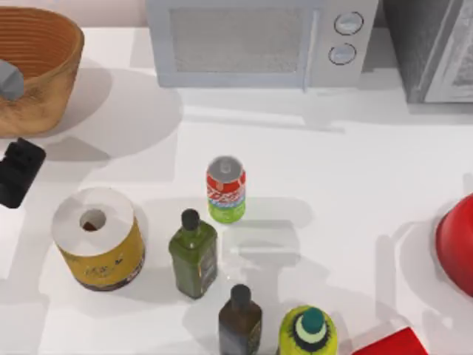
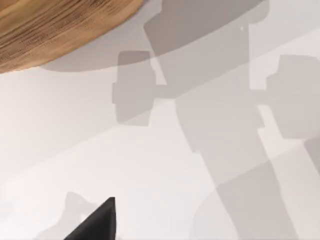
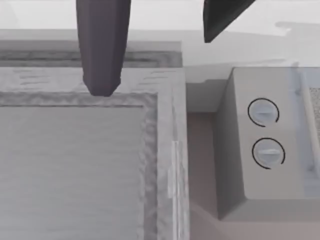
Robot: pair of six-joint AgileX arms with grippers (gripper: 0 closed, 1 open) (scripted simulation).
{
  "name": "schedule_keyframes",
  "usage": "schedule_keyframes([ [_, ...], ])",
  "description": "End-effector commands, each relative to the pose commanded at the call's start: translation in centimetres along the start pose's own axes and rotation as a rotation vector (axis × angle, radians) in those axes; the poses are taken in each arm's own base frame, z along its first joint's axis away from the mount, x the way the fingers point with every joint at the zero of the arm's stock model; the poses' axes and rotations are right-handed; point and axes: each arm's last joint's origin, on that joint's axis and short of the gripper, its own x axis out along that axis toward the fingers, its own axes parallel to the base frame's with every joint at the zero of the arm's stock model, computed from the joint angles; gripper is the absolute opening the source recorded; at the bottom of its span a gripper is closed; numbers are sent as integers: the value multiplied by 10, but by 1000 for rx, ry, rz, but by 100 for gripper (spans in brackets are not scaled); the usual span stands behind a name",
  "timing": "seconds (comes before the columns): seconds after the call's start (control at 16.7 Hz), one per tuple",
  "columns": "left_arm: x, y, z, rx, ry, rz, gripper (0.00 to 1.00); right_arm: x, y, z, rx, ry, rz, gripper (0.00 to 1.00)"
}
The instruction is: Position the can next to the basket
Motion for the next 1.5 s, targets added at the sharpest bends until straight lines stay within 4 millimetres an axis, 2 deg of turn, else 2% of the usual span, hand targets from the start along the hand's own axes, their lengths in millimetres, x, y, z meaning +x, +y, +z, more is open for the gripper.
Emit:
schedule_keyframes([
  [0.3,63,18,50,179,318,-194,100,0,0,0,0,0,0,100],
  [0.48,92,23,68,252,421,-278,100,0,0,0,0,0,0,100],
  [0.66,109,24,76,290,473,-325,100,0,0,0,0,0,0,100],
  [1.08,112,26,76,290,478,-329,100,0,0,0,0,0,0,100],
  [1.5,158,12,51,295,475,-329,100,0,0,0,0,0,0,100],
])
